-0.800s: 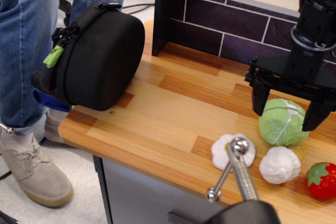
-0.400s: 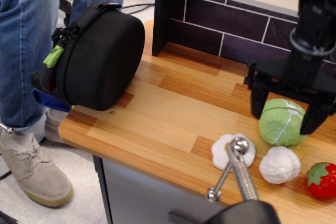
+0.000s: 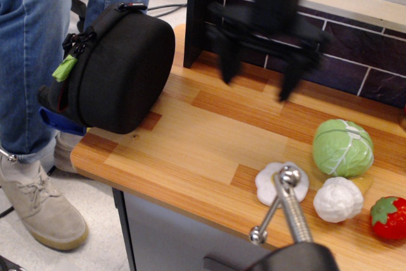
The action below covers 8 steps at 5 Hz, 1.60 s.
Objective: Zip zipper bag
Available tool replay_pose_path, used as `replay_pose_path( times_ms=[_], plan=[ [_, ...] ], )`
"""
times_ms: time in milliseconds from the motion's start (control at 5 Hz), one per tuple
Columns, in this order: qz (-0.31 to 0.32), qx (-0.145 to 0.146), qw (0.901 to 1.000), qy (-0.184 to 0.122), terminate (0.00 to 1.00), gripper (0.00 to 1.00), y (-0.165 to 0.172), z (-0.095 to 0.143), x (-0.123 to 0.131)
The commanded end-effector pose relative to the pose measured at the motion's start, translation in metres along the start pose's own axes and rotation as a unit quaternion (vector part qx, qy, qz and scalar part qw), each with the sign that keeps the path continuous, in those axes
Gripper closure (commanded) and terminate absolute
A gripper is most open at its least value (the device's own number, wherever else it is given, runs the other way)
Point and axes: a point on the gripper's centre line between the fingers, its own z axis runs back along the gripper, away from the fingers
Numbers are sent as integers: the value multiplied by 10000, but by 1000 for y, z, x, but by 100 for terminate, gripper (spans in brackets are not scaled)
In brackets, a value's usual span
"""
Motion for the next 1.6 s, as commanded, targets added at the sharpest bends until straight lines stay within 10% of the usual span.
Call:
replay_pose_path(
  times_ms=[0, 600, 1400],
  plan=[
    [-321, 93, 9994, -102, 0, 0, 76, 51, -28],
    [-727, 356, 9967, 14, 0, 0, 162, 37, -57],
    [-935, 481, 9938, -369, 0, 0, 157, -1, -61]
  ],
)
